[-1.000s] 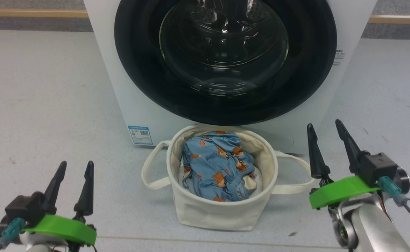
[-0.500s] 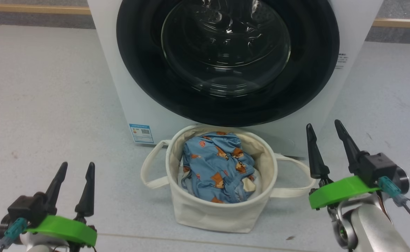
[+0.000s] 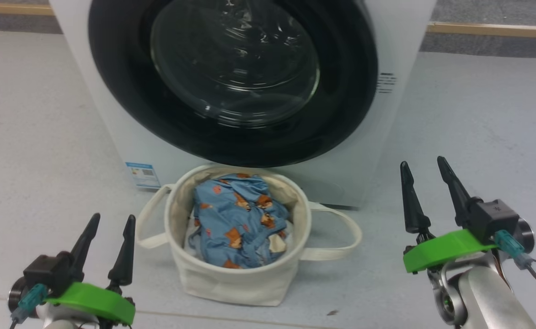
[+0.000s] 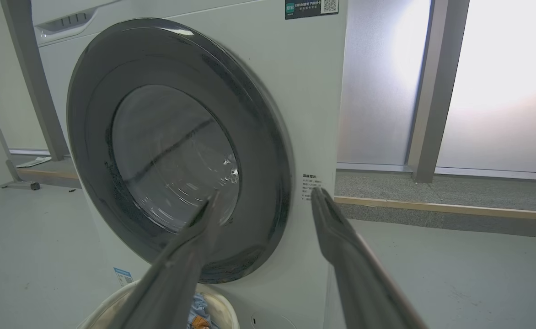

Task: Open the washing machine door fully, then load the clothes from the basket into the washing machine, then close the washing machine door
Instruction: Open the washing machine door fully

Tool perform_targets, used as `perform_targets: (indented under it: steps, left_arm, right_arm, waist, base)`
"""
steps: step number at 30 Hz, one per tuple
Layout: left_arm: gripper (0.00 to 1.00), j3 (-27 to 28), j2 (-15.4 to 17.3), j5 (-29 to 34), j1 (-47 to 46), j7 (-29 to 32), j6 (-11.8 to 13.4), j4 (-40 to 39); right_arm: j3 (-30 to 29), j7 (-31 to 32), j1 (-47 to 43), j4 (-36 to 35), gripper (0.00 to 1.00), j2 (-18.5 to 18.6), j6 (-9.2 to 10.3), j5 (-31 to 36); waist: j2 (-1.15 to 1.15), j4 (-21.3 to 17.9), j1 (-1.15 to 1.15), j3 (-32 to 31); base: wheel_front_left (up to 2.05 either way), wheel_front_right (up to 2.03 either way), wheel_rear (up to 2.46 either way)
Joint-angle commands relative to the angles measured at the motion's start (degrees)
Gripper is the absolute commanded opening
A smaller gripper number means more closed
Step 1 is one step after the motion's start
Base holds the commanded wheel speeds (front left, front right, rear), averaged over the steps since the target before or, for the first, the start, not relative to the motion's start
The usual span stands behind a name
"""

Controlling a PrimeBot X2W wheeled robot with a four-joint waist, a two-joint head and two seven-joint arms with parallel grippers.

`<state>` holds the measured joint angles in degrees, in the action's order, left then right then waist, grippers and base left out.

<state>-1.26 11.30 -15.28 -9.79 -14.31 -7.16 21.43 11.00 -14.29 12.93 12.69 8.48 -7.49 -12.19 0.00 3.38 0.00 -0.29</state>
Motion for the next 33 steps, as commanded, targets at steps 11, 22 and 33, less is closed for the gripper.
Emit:
perform_targets:
  steps: [11, 22, 33]
  left_arm:
    - [1.0, 0.7, 1.5, -1.8, -2.6, -0.7, -0.3, -2.3]
    - [1.0, 0.9, 1.4, -1.5, -2.5, -0.7, -0.3, -2.5]
    - [1.0, 3.1, 0.3, -1.2, -2.1, -0.7, -0.3, -3.4]
  right_arm:
    - [0.9, -0.7, 2.1, -1.7, 1.0, -0.2, 0.0, -0.3]
    - [0.3, -0.7, 2.2, -1.6, 1.0, -0.3, 0.0, -0.6]
    - [-1.4, -0.7, 2.1, -0.4, 1.0, -1.0, 0.0, -0.3]
  waist:
    - [0.0, -0.1, 0.0, 0.0]
    - [0.0, 0.0, 0.0, 0.1]
    - [0.0, 0.2, 0.0, 0.4]
  base:
    - [0.9, 0.88, -1.78]
    - [0.13, 0.13, -0.27]
    - [0.0, 0.0, 0.0]
